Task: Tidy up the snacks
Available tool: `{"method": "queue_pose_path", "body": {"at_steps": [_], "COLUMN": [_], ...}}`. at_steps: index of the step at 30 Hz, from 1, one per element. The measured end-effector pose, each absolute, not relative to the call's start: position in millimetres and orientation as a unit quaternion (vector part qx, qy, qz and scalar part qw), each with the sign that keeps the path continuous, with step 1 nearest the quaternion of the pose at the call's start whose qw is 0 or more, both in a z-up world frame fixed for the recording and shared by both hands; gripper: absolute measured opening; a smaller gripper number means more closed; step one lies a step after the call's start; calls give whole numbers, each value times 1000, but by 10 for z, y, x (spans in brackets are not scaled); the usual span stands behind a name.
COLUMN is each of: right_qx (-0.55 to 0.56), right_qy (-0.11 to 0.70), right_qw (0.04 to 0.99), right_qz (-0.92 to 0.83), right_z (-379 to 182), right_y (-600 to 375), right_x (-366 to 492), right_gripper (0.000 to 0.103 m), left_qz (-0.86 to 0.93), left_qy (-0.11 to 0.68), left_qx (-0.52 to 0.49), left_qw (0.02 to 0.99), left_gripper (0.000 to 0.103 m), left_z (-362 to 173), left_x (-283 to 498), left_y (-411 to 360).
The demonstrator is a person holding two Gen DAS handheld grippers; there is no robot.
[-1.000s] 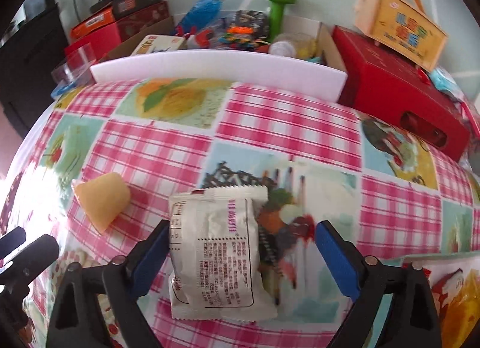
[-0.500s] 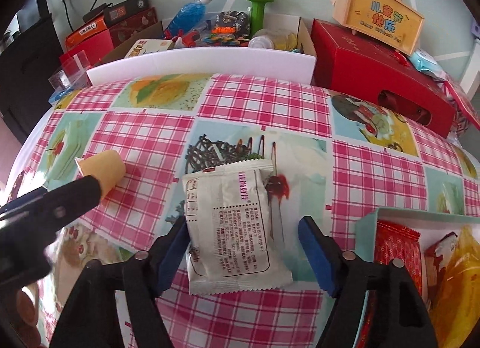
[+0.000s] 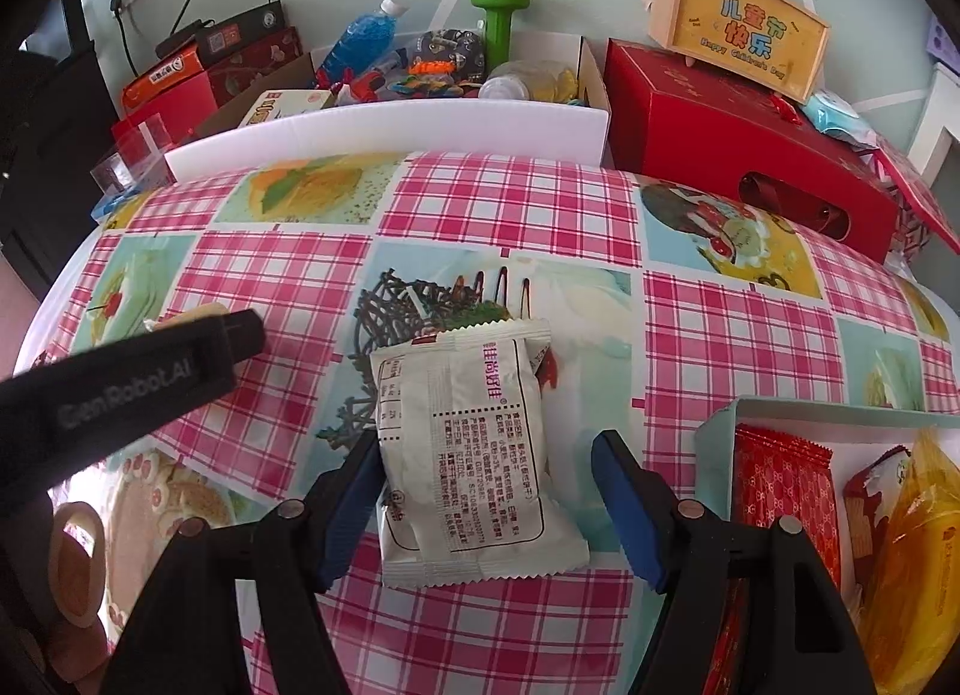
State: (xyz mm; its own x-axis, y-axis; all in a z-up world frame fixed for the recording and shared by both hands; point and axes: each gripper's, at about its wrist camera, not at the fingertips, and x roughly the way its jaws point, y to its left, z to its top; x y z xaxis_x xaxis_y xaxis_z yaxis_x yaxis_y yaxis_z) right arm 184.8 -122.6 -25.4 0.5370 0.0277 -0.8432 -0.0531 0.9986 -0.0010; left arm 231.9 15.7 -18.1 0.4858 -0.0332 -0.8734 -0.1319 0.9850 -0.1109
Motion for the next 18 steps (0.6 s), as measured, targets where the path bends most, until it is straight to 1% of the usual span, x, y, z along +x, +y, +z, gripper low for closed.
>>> {"method": "queue_pose_path", "body": {"at_steps": [1, 3, 5, 13, 18], "right_qx": [-13, -13, -12, 4, 30], "right_qy": [480, 477, 475, 472, 460], "right_qw": [877, 878, 879, 881, 887], "right_qz": [23, 24, 24, 34, 38], "right_z": [-256, -254, -241, -225, -105], "right_y": [-1212, -1218, -1231, -1281, -1342], "right_x": [1857, 1842, 1820, 1650, 1451], "right_gripper": [70, 60, 56, 55, 55], "left_qz": [28, 27, 28, 34, 40], "left_qy": [505, 504, 503, 504, 503], "left_qx": [-79, -79, -82, -94, -104], "left_qw": [859, 860, 860, 858, 857], "left_gripper": [50, 49, 49, 49, 49], "left_z": [-186, -184, -187, -200, -125], "left_x": [2313, 2288, 2229, 1953, 1780], "left_y": [150, 154, 173, 238, 264]}}
